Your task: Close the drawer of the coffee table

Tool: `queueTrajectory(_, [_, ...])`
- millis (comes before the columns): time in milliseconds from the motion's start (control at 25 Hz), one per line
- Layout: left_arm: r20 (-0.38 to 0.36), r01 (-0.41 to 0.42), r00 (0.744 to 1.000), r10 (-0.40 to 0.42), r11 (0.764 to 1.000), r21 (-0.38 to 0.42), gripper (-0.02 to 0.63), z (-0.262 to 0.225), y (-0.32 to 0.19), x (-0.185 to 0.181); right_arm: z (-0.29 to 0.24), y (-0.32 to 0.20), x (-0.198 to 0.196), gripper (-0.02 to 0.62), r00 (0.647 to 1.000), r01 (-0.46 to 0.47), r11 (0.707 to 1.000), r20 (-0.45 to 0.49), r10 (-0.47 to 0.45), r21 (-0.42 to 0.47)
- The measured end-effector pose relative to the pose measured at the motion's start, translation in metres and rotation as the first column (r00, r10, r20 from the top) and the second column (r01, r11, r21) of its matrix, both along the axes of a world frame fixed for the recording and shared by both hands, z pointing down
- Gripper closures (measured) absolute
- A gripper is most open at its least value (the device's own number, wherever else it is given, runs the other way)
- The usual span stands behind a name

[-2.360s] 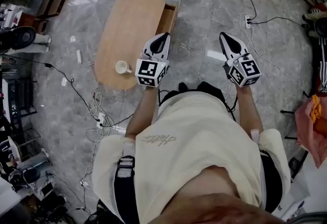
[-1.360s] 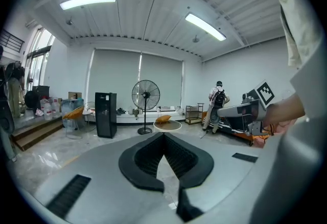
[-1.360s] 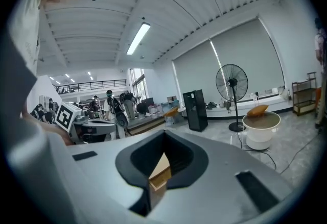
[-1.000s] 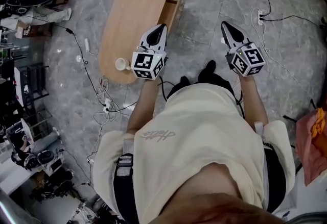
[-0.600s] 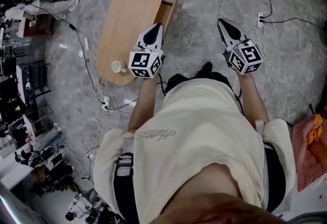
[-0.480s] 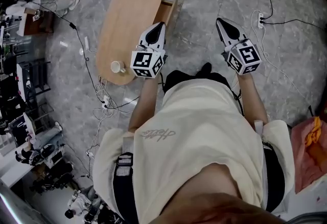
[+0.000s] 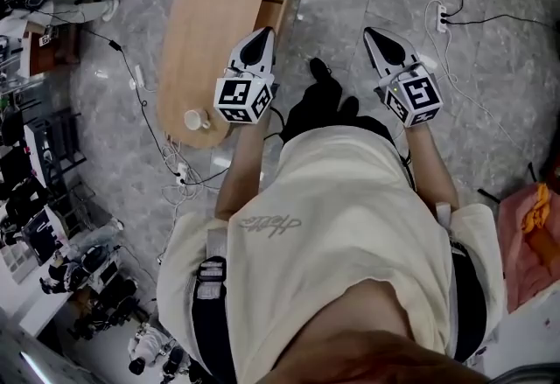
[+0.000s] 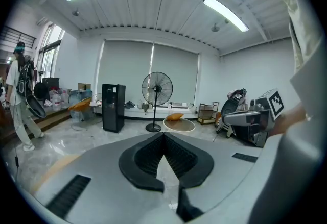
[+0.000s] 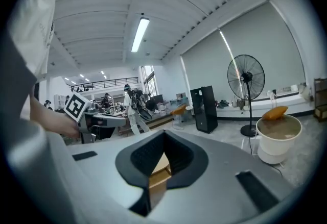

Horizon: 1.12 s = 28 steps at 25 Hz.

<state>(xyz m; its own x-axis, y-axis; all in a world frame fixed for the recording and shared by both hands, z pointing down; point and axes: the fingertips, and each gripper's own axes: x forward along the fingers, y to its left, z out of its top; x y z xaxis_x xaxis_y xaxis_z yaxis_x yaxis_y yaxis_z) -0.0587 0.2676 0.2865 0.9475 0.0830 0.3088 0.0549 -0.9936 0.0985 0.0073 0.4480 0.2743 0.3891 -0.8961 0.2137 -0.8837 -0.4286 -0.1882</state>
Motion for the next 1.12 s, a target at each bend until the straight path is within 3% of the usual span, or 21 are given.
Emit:
queueTrajectory(200, [-0.035, 0.003, 0.999, -0.004, 1.0, -0.026, 0.601, -0.001, -0.036, 0.053, -0.013, -0.023, 0.029, 0.601, 1.0, -0.018, 1.0, -0.012, 0.018, 0.012])
queueTrajectory(480, [-0.068, 0.01, 0.998, -0.012, 1.0, -0.018, 0.601, -0.019, -0.104, 0.108, -0.033, -0.118, 0.069, 0.601, 0.996, 0.082, 0.997, -0.029, -0.082, 0.007])
queueTrajectory(600, [-0.05, 0.041, 0.998, -0.042, 0.999, -0.016, 0.601, -0.008, -0.147, 0.105, -0.034, -0.162, 0.069, 0.601, 0.99, 0.131, 0.991, -0.048, -0.132, -0.012])
queueTrajectory(800, [-0.012, 0.053, 0.999, -0.053, 0.995, 0.081, 0.601, 0.008, -0.194, 0.102, -0.035, -0.214, 0.076, 0.601, 0.983, 0.178, 0.983, -0.038, -0.179, -0.044])
queueTrajectory(920, [-0.009, 0.071, 0.997, -0.07, 0.996, 0.052, 0.601, 0.015, -0.205, 0.094, -0.032, -0.237, 0.078, 0.6, 0.975, 0.215, 0.974, -0.034, -0.218, -0.072])
queueTrajectory(1120, [0.019, 0.166, 0.986, -0.166, 0.986, 0.0, 0.601, 0.035, -0.232, 0.071, -0.032, -0.278, 0.071, 0.6, 0.949, 0.31, 0.948, -0.035, -0.313, -0.066])
